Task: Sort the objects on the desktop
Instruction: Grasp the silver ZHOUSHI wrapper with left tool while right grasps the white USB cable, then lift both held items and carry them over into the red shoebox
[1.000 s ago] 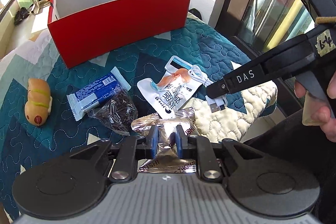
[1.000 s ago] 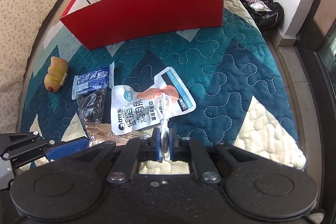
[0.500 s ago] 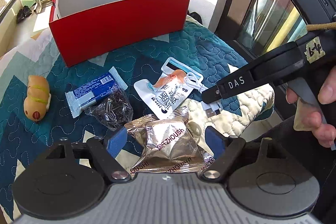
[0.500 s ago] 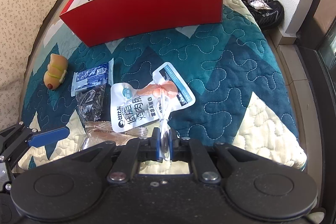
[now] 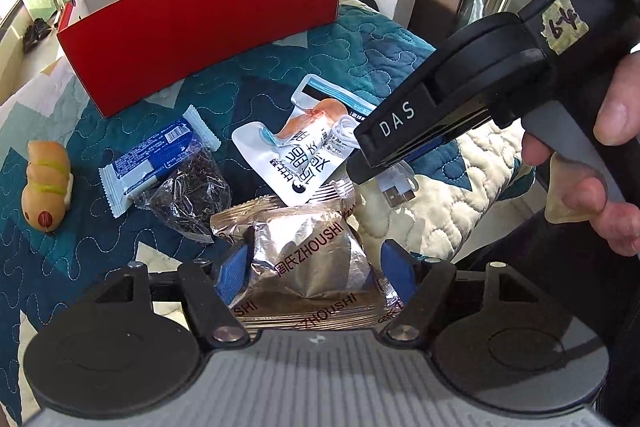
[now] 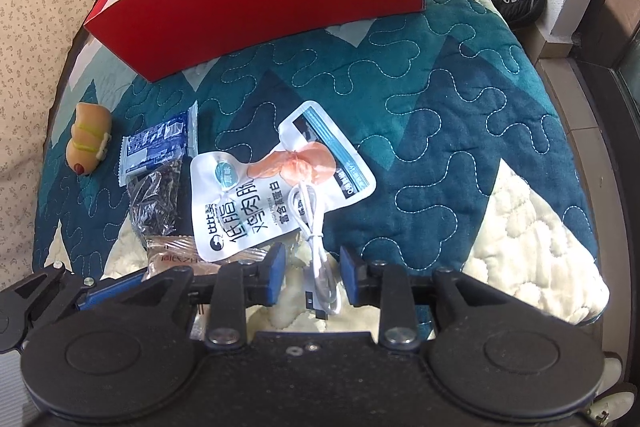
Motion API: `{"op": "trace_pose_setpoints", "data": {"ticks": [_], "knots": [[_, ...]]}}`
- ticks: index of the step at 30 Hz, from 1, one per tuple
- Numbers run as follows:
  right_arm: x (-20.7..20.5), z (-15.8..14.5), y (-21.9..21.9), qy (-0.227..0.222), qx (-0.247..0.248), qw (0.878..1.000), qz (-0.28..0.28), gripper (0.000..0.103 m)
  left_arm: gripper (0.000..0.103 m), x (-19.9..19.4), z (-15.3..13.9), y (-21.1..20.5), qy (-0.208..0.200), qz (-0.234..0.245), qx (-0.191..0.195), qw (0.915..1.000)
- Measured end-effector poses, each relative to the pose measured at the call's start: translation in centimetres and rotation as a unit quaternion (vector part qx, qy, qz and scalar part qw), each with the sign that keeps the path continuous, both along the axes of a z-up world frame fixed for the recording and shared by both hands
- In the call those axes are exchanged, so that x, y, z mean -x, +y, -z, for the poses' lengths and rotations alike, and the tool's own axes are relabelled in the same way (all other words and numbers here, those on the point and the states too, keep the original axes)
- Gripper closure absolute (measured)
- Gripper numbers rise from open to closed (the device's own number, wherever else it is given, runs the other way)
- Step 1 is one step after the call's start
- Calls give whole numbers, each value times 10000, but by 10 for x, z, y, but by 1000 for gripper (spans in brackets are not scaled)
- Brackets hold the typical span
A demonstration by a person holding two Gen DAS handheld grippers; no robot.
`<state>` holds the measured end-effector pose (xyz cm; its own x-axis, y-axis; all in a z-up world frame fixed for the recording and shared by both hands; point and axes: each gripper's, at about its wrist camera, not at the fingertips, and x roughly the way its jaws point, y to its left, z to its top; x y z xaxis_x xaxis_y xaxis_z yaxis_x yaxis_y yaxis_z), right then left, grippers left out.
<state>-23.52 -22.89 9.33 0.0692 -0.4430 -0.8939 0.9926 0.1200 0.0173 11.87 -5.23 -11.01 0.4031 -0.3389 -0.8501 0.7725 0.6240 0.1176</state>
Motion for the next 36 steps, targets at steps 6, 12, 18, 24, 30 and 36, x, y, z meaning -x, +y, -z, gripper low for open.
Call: {"op": "trace_pose_setpoints", "data": {"ticks": [6, 12, 18, 24, 30, 36], "knots": [[-11, -1, -1, 216, 136, 9996, -129, 76, 44, -3, 0, 1, -61, -33, 11, 10000], [-14, -3, 0, 349, 155, 9992, -102, 94, 50, -4, -3, 2, -84, -39, 17, 10000], [-16, -11, 5, 326, 214, 9992, -66, 94, 53, -4, -6, 4, 2, -129, 77, 9999], [-18, -22, 11, 268, 270, 9993, -22, 94, 53, 1, -15, 9, 1, -166, 150, 9997], [-20, -33, 23, 162, 317, 9994, -50, 94, 53, 7, -29, 13, -27, -205, 274, 9994], [-26, -50, 35, 118, 424, 9989, -151, 94, 53, 13, -45, 15, -104, -229, 431, 9988]]}}
